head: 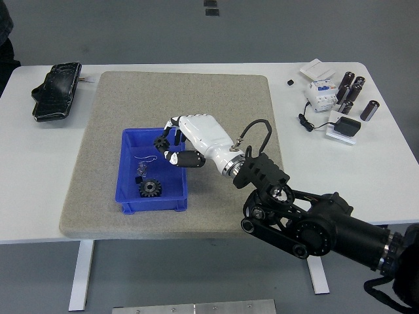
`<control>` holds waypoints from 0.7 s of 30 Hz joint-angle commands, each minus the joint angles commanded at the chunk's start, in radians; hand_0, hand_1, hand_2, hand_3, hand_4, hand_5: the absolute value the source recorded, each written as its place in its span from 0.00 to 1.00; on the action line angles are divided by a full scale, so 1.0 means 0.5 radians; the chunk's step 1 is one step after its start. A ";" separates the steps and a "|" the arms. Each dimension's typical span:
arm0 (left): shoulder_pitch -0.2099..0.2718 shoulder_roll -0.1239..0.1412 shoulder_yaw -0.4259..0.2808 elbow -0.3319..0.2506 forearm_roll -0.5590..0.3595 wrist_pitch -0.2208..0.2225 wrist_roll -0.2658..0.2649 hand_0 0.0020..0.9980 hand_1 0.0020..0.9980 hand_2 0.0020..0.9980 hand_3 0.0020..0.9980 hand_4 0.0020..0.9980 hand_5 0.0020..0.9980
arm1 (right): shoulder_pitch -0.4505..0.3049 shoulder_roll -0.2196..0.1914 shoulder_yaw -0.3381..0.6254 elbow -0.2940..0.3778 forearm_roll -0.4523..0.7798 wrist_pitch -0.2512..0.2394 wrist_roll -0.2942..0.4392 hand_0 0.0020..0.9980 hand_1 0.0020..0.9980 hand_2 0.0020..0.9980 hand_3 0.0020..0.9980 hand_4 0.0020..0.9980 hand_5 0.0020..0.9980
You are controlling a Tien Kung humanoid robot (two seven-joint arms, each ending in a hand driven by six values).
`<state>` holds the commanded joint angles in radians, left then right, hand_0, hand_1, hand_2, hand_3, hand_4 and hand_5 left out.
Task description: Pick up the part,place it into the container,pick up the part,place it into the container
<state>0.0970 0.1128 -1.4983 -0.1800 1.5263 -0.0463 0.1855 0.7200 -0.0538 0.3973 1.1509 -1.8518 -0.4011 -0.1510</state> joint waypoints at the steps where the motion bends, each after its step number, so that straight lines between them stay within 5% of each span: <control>1: 0.000 0.000 -0.002 0.000 0.002 0.000 0.001 0.66 0.62 0.59 0.59 0.68 0.59 | 0.002 0.013 -0.022 -0.005 0.004 0.015 -0.003 0.67 0.65 0.64 0.66 0.64 0.38; 6: -0.002 0.000 0.000 0.000 0.001 0.000 0.002 0.66 0.62 0.59 0.59 0.68 0.59 | 0.013 0.066 -0.077 -0.055 -0.006 0.074 -0.002 0.67 0.65 0.64 0.66 0.64 0.38; 7: -0.002 0.000 0.000 0.000 0.001 0.000 0.002 0.66 0.62 0.59 0.59 0.68 0.59 | 0.014 0.067 -0.077 -0.059 -0.007 0.076 0.000 0.87 0.83 0.83 0.76 0.68 0.40; 12: -0.001 0.002 0.000 0.000 0.000 0.000 0.004 0.66 0.62 0.59 0.59 0.68 0.59 | 0.021 0.073 -0.058 -0.077 -0.023 0.089 -0.003 0.87 0.83 0.83 0.76 0.68 0.40; 13: -0.001 0.003 -0.001 0.000 0.001 0.000 0.004 0.66 0.62 0.59 0.59 0.68 0.59 | 0.021 0.073 -0.053 -0.078 -0.028 0.095 -0.009 0.94 0.90 0.90 0.86 0.77 0.47; 21: 0.005 0.000 -0.002 0.000 0.001 0.000 0.004 0.66 0.62 0.59 0.59 0.68 0.59 | -0.042 0.023 0.178 0.021 -0.036 0.090 -0.025 0.94 0.89 0.88 0.86 0.73 0.43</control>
<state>0.0993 0.1126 -1.4994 -0.1800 1.5266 -0.0462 0.1874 0.6988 -0.0422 0.4862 1.1614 -1.8697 -0.3563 -0.1635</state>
